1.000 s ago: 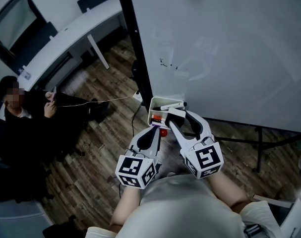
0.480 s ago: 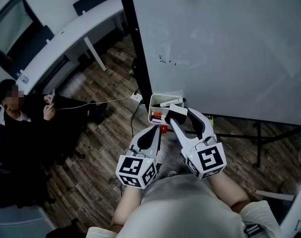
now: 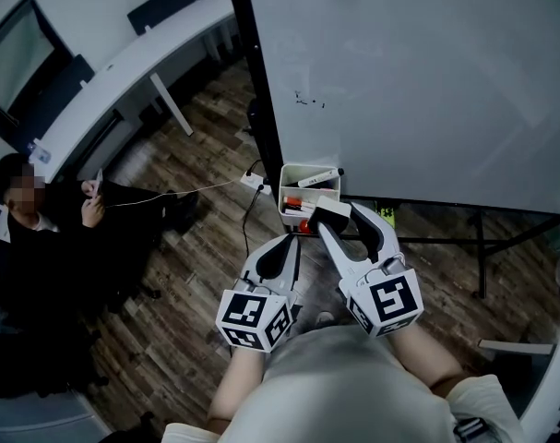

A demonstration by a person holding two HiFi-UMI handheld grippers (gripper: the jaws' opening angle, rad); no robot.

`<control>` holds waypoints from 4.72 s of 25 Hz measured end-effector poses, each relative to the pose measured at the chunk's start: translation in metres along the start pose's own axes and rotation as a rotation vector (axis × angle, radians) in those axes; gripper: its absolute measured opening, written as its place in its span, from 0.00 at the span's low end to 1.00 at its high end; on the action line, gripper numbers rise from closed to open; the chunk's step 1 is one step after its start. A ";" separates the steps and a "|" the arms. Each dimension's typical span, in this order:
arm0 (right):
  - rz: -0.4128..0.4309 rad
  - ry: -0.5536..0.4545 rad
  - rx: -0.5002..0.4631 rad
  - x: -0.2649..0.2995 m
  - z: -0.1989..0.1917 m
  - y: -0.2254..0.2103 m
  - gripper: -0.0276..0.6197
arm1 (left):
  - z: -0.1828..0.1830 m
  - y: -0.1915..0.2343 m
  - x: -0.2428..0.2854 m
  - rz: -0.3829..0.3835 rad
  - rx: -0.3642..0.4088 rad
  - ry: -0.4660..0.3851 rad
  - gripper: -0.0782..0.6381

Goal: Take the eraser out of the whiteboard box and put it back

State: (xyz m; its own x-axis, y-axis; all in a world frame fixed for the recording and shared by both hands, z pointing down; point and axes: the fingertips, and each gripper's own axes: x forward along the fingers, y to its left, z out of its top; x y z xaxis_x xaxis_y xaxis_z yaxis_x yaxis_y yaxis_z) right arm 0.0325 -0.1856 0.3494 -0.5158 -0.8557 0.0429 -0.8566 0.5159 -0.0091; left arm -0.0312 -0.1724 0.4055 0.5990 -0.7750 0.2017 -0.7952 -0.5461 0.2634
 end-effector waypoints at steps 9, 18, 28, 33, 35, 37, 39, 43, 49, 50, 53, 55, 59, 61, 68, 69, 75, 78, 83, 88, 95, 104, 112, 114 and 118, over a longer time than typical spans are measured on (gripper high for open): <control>-0.040 -0.008 0.005 -0.030 0.002 0.025 0.36 | -0.007 -0.012 -0.030 -0.034 0.011 0.009 0.12; -0.074 -0.011 -0.008 -0.057 0.005 0.049 0.36 | -0.014 -0.023 -0.058 -0.067 0.023 0.013 0.12; -0.115 -0.009 -0.001 -0.071 0.008 0.064 0.36 | -0.010 -0.027 -0.075 -0.105 0.034 0.018 0.12; -0.136 -0.012 0.006 -0.076 0.008 0.067 0.36 | -0.009 -0.029 -0.079 -0.109 0.041 0.011 0.11; -0.145 -0.011 0.010 -0.079 0.008 0.067 0.36 | -0.007 -0.030 -0.080 -0.113 0.037 0.009 0.11; -0.152 -0.009 0.012 -0.081 0.009 0.069 0.36 | -0.005 -0.031 -0.082 -0.125 0.021 0.004 0.12; -0.157 -0.009 0.016 -0.082 0.009 0.070 0.36 | -0.005 -0.031 -0.084 -0.127 0.015 0.002 0.12; -0.153 -0.006 0.013 -0.081 0.009 0.070 0.36 | -0.004 -0.031 -0.083 -0.127 0.016 0.002 0.12; -0.134 -0.002 0.010 -0.075 0.010 0.069 0.36 | -0.003 -0.031 -0.079 -0.119 0.014 0.003 0.12; -0.131 -0.002 0.010 -0.073 0.011 0.068 0.36 | -0.003 -0.031 -0.078 -0.115 0.014 0.004 0.12; -0.120 -0.006 0.009 -0.068 0.012 0.065 0.36 | -0.001 -0.028 -0.074 -0.103 0.013 0.003 0.12; -0.111 -0.008 0.008 -0.065 0.013 0.062 0.36 | 0.000 -0.027 -0.072 -0.096 0.013 0.000 0.12; -0.097 -0.009 0.007 -0.060 0.014 0.057 0.36 | 0.002 -0.025 -0.066 -0.079 0.014 -0.003 0.12; -0.090 -0.011 0.008 -0.056 0.013 0.053 0.36 | 0.003 -0.023 -0.062 -0.071 0.013 -0.005 0.12; -0.059 -0.009 0.001 -0.042 0.013 0.039 0.36 | 0.006 -0.015 -0.046 -0.039 0.007 -0.015 0.12; -0.057 -0.008 0.000 -0.040 0.013 0.037 0.36 | 0.006 -0.015 -0.044 -0.036 0.006 -0.015 0.12; -0.038 -0.009 -0.002 -0.029 0.012 0.024 0.36 | 0.007 -0.011 -0.030 -0.020 0.002 -0.020 0.12; -0.026 -0.008 -0.005 -0.024 0.013 0.018 0.36 | 0.009 -0.009 -0.023 -0.010 0.002 -0.022 0.12; -0.007 -0.008 -0.011 -0.013 0.011 0.007 0.36 | 0.011 -0.003 -0.010 0.008 0.003 -0.027 0.12; 0.018 -0.006 -0.017 -0.003 0.009 -0.002 0.36 | 0.012 0.001 0.001 0.028 0.002 -0.030 0.12; 0.035 -0.004 -0.015 0.010 0.008 -0.011 0.36 | 0.015 0.007 0.012 0.047 -0.002 -0.032 0.12; 0.052 0.003 -0.012 0.024 0.001 -0.019 0.36 | 0.014 0.014 0.023 0.069 -0.007 -0.033 0.12; 0.071 0.020 -0.011 0.036 -0.011 -0.026 0.36 | 0.009 0.022 0.032 0.094 -0.018 -0.030 0.12; 0.076 0.027 -0.008 0.038 -0.016 -0.028 0.36 | 0.008 0.023 0.035 0.100 -0.019 -0.030 0.12; 0.084 0.039 -0.004 0.043 -0.023 -0.031 0.36 | 0.007 0.026 0.039 0.112 -0.024 -0.034 0.12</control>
State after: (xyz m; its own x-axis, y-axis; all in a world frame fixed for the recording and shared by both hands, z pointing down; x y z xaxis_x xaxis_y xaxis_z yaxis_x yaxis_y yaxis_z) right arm 0.0373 -0.2375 0.3749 -0.5844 -0.8074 0.0811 -0.8105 0.5856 -0.0107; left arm -0.0293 -0.2190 0.4136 0.5025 -0.8412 0.1995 -0.8544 -0.4480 0.2633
